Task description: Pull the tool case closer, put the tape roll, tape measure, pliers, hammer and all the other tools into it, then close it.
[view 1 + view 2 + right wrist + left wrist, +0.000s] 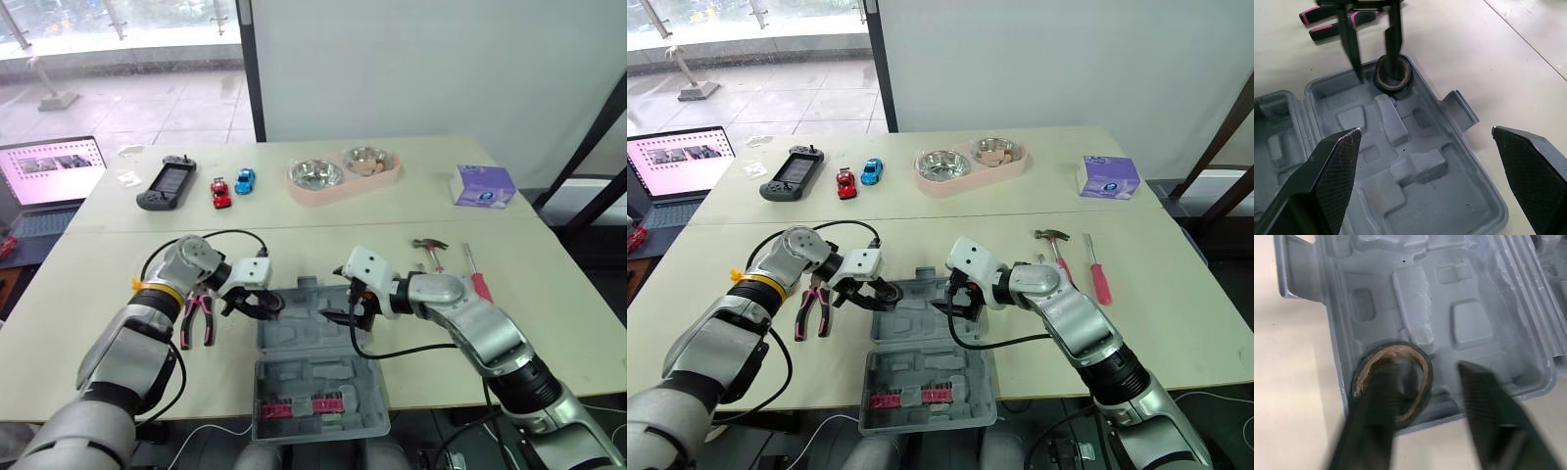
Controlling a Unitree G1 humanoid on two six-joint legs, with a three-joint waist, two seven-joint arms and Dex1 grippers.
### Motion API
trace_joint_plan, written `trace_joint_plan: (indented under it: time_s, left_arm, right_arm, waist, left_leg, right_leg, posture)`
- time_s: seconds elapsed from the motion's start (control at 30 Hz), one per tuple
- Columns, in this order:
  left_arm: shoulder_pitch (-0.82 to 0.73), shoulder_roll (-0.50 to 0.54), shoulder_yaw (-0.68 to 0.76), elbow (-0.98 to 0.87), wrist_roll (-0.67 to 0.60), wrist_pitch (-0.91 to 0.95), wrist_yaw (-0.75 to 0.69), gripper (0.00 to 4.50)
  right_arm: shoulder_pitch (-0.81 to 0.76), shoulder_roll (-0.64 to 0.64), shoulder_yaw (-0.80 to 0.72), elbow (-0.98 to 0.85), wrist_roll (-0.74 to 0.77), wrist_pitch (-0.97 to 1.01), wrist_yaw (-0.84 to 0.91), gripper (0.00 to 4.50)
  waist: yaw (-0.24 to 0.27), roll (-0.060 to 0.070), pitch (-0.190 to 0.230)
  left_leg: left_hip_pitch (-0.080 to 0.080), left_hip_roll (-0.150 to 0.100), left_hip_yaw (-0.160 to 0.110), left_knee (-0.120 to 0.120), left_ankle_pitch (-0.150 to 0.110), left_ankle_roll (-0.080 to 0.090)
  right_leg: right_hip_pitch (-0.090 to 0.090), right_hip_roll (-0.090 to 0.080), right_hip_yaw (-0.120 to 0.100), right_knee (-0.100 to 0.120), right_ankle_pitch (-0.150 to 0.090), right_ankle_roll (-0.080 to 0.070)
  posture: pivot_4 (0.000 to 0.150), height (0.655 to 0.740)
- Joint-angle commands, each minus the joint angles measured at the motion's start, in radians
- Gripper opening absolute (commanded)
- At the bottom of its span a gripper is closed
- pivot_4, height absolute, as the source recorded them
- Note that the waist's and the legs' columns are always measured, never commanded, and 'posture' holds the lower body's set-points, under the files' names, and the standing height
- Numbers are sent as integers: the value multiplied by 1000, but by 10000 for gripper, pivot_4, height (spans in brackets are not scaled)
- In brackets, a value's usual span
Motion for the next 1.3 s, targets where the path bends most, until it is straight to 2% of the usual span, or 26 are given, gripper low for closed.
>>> trace_joint_plan:
  time_s: [0.03, 0.23, 0.5, 0.6, 0.63, 0.87, 1.0, 1.3]
  left_arm:
    - [-31, 8, 36, -48, -28, 22, -23, 29340]
    - [-12, 33, 65, -114, -56, 63, -50, 29340]
    - [81, 43, 206, -247, -175, 254, 55, 29340]
    - [140, 44, 232, -321, -197, 287, 98, 21179]
    - [163, 45, 238, -356, -210, 309, 104, 16976]
    - [323, 30, 279, -538, -267, 386, 207, 16976]
    - [393, 17, 279, -584, -269, 365, 254, 16976]
    - [444, -5, 276, -493, -228, 195, 381, 16976]
  right_arm:
    - [-7, 6, -31, -41, 10, -13, -4, 45000]
    - [-8, 7, -28, -37, 8, -15, -3, 45000]
    - [4, 5, -25, -40, 4, -15, -9, 45000]
    - [7, 5, -24, -45, 6, -13, -10, 45000]
    - [8, 5, -24, -46, 6, -13, -10, 45000]
    - [19, 6, -19, -50, 7, -10, -12, 45000]
    - [19, 10, -16, -51, 7, -7, -15, 45000]
    - [27, 16, -20, -65, 13, 3, -21, 45000]
  waist:
    - [0, 0, 0]
    - [-1, 0, 0]
    - [-1, 0, 0]
    - [0, 0, 0]
    - [0, 0, 0]
    - [0, 0, 0]
    - [2, 0, 0]
    - [4, 0, 0]
  left_leg:
    - [0, 0, 0, 0, 0, 0]
    - [0, 0, 0, 0, 0, 0]
    - [0, 0, 0, 0, 0, 0]
    - [0, 0, 0, 0, 0, 0]
    - [0, 0, 0, 0, 0, 0]
    - [0, 0, 0, 0, 0, 0]
    - [0, 0, 0, 0, 0, 0]
    - [0, 0, 0, 0, 0, 0]
  right_leg:
    - [0, 0, 0, 0, 0, 0]
    - [0, 0, 0, 0, 0, 0]
    - [0, 0, 0, 0, 0, 0]
    - [0, 0, 0, 0, 0, 0]
    - [0, 0, 0, 0, 0, 0]
    - [0, 0, 1, 0, 0, 0]
    - [0, 0, 1, 0, 0, -1]
    - [0, -1, 1, 0, 1, -1]
  posture:
    - [1500, 7233]
    - [1500, 7233]
    - [1500, 7233]
    - [1500, 7233]
    - [1500, 7233]
    - [1500, 7233]
    - [1500, 7233]
    - [1500, 7233]
